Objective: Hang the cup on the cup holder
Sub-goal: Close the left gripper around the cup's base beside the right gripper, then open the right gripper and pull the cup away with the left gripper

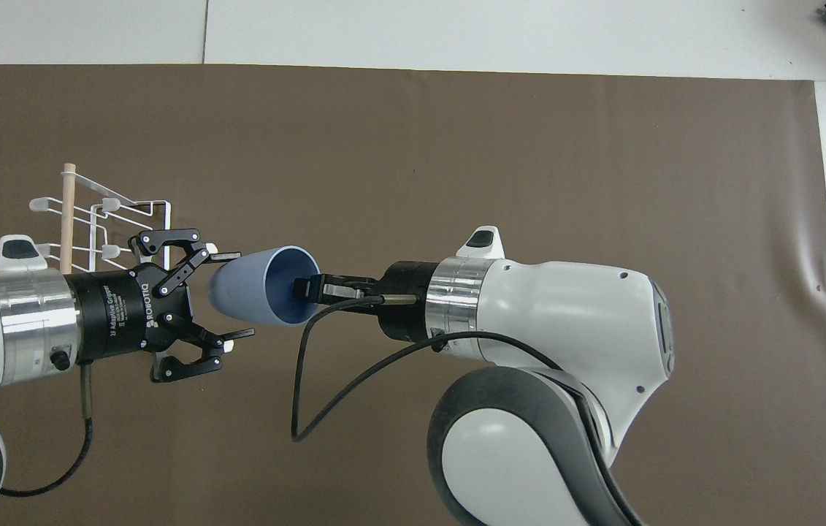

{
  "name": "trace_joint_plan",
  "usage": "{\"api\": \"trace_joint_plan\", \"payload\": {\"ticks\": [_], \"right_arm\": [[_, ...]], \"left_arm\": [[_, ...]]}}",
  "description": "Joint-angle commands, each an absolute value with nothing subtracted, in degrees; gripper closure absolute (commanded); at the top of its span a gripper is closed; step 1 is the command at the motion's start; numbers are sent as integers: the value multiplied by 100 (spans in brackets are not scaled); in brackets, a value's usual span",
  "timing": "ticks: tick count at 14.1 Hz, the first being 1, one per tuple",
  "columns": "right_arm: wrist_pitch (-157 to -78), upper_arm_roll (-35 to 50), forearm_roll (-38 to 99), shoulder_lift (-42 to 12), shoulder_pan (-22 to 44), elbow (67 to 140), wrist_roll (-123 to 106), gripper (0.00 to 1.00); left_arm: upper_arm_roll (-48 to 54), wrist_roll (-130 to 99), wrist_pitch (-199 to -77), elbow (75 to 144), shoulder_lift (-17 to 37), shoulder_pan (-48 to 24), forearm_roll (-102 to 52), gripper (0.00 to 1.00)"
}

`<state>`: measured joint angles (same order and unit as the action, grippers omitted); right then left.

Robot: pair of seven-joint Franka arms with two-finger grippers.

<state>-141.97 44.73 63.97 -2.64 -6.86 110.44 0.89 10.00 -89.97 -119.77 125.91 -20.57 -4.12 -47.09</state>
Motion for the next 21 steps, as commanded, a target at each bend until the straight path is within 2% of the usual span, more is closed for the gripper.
{"api": "trace_joint_plan", "payload": {"ticks": [1, 2, 3, 11, 12, 14, 16, 17, 18, 21], "right_arm": [[-14238, 4570, 6557, -237, -782, 11013, 132, 100], [-14238, 4570, 6557, -237, -782, 11013, 132, 100], [-14238, 4570, 6557, -237, -782, 11004, 141, 100], [-14238, 4570, 6557, -246, -773, 10986, 141, 100], [-14238, 4570, 6557, -246, -773, 10986, 175, 97], [-14238, 4570, 6557, -237, -773, 10978, 473, 64], [-14238, 4570, 6557, -237, -773, 10969, 545, 54], [-14238, 4570, 6557, -237, -782, 10969, 554, 40], [-14238, 4570, 6557, -237, -774, 10969, 571, 0], [-14238, 4570, 6557, -237, -782, 10960, 711, 0]], "left_arm": [[1011, -9132, -12146, 12463, -1995, -510, -4606, 41], [1080, -9097, -12146, 12472, -2004, -501, -4605, 67], [1133, -9071, -12146, 12472, -2004, -501, -4605, 100], [1134, -8667, -12111, 12410, -1986, -431, -4579, 100], [1125, -8623, -12077, 12384, -1969, -405, -4527, 100], [1125, -8596, -12059, 12349, -1960, -396, -4238, 100], [1125, -8596, -12085, 12349, -1960, -396, -4210, 100], [1116, -8596, -12068, 12357, -1969, -396, -4210, 100], [1116, -8578, -12067, 12366, -1969, -387, -4166, 100], [1125, -8569, -12111, 12357, -1934, -352, -3238, 100]]}}
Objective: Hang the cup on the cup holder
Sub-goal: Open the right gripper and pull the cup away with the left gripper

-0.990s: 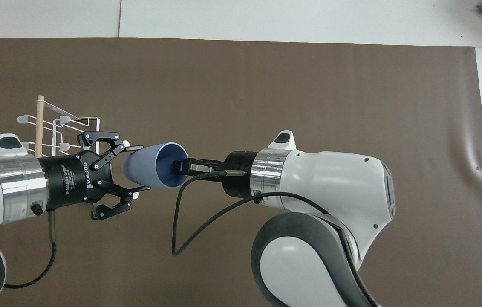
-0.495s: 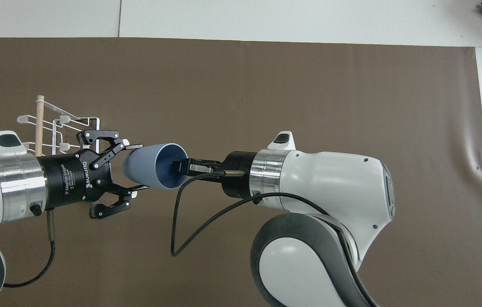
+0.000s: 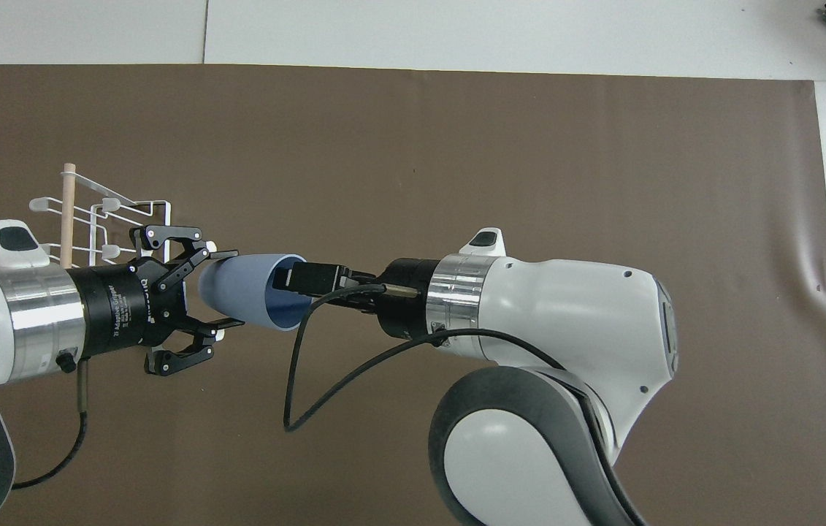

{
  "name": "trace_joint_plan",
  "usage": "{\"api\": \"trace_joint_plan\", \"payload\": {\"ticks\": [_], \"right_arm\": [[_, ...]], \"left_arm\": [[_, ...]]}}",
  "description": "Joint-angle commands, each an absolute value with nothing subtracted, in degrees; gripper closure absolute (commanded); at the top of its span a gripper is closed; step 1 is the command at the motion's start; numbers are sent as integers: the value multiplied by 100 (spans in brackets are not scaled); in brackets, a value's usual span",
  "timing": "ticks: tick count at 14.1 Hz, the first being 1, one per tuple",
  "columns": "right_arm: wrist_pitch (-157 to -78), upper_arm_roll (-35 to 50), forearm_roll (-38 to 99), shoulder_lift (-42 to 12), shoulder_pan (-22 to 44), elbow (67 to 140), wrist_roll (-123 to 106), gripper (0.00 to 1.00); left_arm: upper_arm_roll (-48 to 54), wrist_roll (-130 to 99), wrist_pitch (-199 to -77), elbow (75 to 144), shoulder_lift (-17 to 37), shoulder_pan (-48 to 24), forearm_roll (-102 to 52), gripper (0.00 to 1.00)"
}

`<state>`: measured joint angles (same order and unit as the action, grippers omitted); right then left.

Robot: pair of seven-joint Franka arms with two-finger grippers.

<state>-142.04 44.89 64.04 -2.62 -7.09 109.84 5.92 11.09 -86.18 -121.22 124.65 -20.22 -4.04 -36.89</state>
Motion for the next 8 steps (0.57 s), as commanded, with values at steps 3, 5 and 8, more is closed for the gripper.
{"api": "trace_joint_plan", "payload": {"ticks": [3, 5, 8], "right_arm": [[-14238, 4562, 6539, -237, -791, 10934, 712, 0], [-14238, 4500, 6460, -237, -791, 10899, 686, 0], [-14229, 4421, 6207, -229, -817, 10820, 650, 0]], "left_arm": [[1116, -8272, -12129, 12357, -1916, -282, -2445, 100], [1125, -8244, -12313, 12288, -1846, -246, -1665, 100], [1142, -8244, -12261, 12121, -1784, -351, -286, 100]]}}
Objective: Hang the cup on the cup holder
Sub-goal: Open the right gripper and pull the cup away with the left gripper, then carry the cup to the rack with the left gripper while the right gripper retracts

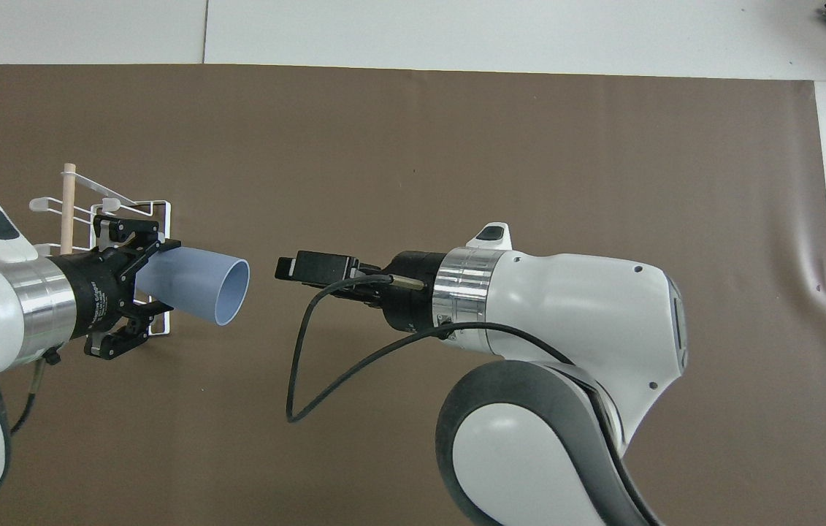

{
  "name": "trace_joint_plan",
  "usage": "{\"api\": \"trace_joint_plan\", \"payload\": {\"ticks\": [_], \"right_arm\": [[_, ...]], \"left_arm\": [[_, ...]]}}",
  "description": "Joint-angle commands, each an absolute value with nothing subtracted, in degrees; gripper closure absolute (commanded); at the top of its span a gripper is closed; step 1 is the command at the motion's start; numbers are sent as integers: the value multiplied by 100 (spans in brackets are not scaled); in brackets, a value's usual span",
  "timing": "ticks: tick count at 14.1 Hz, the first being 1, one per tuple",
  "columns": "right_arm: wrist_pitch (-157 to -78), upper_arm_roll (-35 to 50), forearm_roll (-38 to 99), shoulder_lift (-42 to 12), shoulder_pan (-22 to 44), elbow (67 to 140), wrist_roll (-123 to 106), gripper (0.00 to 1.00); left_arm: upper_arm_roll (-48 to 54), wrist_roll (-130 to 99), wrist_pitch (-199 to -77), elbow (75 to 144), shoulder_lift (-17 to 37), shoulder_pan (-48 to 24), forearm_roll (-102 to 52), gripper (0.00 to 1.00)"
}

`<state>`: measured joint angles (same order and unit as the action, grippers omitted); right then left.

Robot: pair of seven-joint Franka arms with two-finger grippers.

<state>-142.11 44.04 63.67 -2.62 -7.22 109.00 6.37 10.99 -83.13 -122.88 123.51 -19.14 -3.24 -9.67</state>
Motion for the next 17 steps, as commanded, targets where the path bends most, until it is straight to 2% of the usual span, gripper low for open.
{"api": "trace_joint_plan", "payload": {"ticks": [1, 5, 8, 12, 14, 17], "right_arm": [[-14229, 4299, 5988, -229, -817, 10793, 642, 0], [-14194, 3930, 5283, -246, -817, 10600, 134, 0], [-14221, 3604, 5011, -246, -817, 10591, -841, 0], [-14203, 3437, 3485, -246, -826, 10600, -1081, 0], [-14107, 3288, 2737, -246, -826, 10600, -1125, 0], [-13826, 3086, 1831, -229, -826, 10591, -1256, 0]], "left_arm": [[1160, -8244, -12209, 12094, -1775, -404, 136, 100], [1353, -8244, -11411, 11787, -1767, -457, 1684, 100], [1441, -8139, -11372, 11760, -1767, -483, 2337, 100], [1380, -8025, -12108, 11768, -1661, -387, 3048, 100], [1380, -7656, -12758, 11769, -1504, 68, 3146, 100], [1371, -7673, -13358, 11751, -995, 158, 3775, 100]]}}
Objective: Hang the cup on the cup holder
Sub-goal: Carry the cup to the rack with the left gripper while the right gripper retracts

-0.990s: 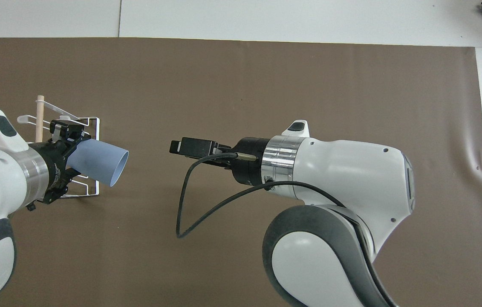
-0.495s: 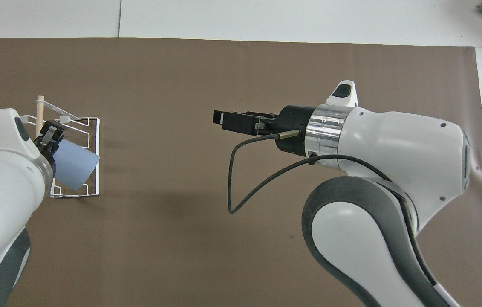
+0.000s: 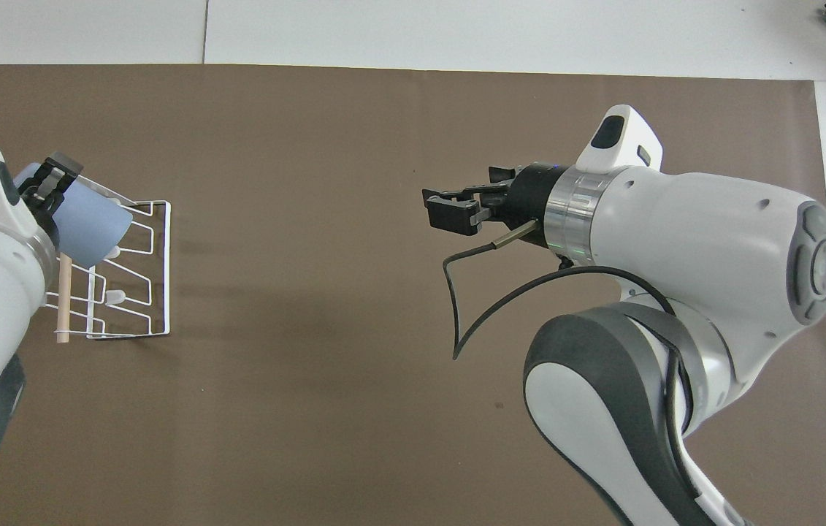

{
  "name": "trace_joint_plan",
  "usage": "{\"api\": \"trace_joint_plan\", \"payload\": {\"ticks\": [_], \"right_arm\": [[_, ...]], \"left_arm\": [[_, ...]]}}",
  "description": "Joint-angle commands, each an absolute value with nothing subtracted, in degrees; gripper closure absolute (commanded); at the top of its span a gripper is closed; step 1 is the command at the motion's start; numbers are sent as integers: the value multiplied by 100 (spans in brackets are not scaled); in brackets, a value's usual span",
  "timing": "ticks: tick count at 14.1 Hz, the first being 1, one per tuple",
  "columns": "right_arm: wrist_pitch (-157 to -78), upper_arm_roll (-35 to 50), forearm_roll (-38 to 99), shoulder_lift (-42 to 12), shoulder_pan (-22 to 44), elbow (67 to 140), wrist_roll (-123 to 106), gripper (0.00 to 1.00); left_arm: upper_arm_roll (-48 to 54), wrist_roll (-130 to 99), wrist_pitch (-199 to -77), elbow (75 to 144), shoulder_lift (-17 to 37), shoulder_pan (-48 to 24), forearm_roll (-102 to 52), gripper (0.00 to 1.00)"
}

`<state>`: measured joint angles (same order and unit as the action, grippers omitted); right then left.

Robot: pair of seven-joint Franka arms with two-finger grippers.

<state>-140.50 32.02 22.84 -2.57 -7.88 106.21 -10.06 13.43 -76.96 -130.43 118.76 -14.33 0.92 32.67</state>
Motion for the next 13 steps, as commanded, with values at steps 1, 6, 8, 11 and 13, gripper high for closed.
{"api": "trace_joint_plan", "payload": {"ticks": [1, 6, 8, 11, 13], "right_arm": [[-13747, 3024, 1541, -220, -826, 10582, -1466, 0], [-12834, 2725, 644, -220, -826, 10152, -2522, 0], [-12316, 2690, 143, -220, -826, 9924, -2522, 0], [-11569, 2453, -184, -220, -835, 9599, -2531, 0], [-11059, 2181, -158, -220, -835, 9379, -2523, 0]], "left_arm": [[1371, -7682, -13507, 11681, -802, 158, 4119, 100], [1371, -7682, -13904, 11400, -282, 440, 4736, 100], [1371, -7830, -13913, 11251, -19, 422, 5017, 100], [1371, -8016, -13992, 11223, 114, 448, 5334, 100], [1371, -8085, -14001, 11302, 114, 448, 5396, 100]]}}
